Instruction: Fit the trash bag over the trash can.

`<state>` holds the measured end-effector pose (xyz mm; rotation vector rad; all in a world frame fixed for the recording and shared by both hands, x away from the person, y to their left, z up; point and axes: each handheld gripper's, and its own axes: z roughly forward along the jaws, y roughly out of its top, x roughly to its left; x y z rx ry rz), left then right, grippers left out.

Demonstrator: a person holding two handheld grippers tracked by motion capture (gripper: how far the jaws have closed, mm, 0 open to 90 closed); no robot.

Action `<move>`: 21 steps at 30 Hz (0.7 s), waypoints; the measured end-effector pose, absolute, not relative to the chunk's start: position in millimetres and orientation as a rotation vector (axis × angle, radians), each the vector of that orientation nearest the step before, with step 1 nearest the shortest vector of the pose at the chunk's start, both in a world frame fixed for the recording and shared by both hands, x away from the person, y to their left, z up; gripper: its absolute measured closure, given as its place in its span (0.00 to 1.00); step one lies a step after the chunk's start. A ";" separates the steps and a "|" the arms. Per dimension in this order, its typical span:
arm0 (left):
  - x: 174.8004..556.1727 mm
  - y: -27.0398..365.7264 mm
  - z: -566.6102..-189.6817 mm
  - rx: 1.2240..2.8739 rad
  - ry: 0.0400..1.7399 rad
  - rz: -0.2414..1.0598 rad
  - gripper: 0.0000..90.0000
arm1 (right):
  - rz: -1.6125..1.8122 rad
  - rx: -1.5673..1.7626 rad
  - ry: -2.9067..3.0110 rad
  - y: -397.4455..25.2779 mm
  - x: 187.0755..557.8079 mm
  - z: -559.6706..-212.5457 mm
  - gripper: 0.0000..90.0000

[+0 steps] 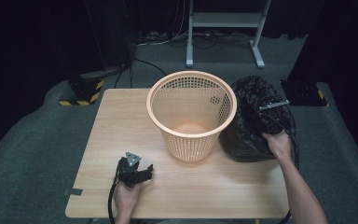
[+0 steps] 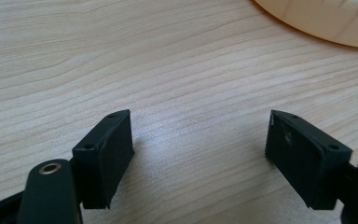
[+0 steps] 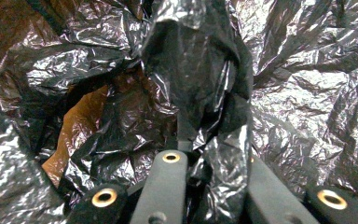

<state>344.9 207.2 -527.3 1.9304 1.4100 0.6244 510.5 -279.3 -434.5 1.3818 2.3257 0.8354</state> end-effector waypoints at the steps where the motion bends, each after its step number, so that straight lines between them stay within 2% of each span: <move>1: 344.9 207.2 -527.3 1.930 1.410 0.625 0.26 | 0.838 1.381 2.326 -279.8 509.9 -433.3 0.98; 21: 344.9 207.2 -527.3 1.930 1.410 0.624 0.26 | 0.872 1.334 2.313 -294.5 483.8 -404.5 0.98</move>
